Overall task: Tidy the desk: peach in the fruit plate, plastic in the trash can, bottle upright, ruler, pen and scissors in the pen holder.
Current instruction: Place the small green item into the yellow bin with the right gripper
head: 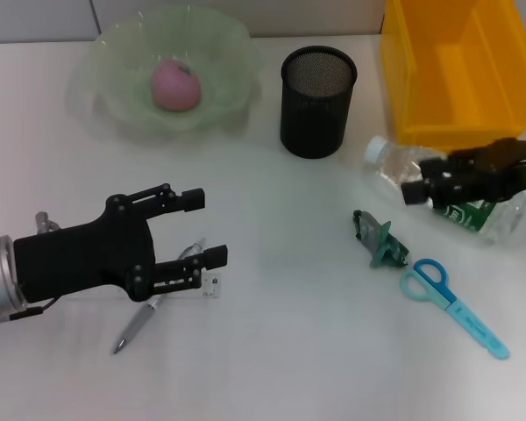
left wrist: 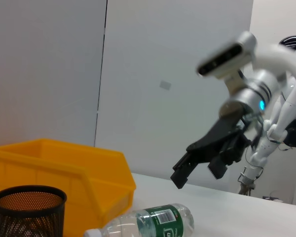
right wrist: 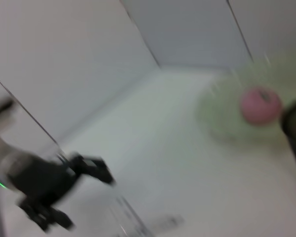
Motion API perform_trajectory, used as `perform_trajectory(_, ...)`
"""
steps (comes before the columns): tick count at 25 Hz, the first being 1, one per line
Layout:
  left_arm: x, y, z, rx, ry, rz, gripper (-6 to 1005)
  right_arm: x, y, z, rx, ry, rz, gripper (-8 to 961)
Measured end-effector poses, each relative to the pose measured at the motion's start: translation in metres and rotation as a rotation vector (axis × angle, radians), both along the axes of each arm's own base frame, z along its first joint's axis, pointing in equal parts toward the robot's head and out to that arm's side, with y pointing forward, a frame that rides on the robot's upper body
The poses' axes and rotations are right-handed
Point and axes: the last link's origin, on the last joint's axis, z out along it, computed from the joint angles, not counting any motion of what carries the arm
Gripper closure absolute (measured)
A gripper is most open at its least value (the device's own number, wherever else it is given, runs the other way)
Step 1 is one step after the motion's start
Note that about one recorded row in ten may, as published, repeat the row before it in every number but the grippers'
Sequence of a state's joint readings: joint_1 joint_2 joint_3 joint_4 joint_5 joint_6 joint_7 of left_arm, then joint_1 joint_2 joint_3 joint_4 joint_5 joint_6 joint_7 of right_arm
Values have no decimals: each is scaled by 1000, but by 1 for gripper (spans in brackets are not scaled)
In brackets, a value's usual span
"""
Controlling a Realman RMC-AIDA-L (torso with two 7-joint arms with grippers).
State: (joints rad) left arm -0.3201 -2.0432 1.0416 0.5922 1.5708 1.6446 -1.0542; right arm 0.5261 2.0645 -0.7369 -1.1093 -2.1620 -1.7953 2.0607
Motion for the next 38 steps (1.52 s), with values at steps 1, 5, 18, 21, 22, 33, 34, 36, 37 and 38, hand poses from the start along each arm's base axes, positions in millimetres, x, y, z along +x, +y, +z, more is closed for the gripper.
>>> perform_trajectory(1,0,1,0,4,5,3,226,-13,7,4,-50,-123,-33,190)
perform_trajectory(5,0,3,-1,9,10,7,226,-32,19,5,-115,-274,-78,191)
perform_trajectory(18,0,6,-6,16,18,23,226,-52,49,-61,-199,-607,-183,194)
perform_trajectory(21,0,6,-6,18,17,25,226,-50,51,-68,-192,-626,-184,194)
perform_trajectory(22,0,6,-6,18,17,25,226,-50,51,-68,-192,-626,-184,194)
perform_trajectory(33,0,7,-8,25,21,30,227,-36,53,-88,-189,-600,-229,193)
perform_trajectory(34,0,7,-8,25,20,30,227,-36,52,-91,-191,-595,-229,197)
perform_trajectory(36,1,7,-8,25,20,30,227,-36,53,-93,-186,-598,-223,204)
perform_trajectory(37,1,7,-8,25,20,29,227,-36,53,-94,-184,-602,-219,208)
perform_trajectory(38,1,7,-8,25,20,29,227,-35,53,-95,-184,-605,-219,212)
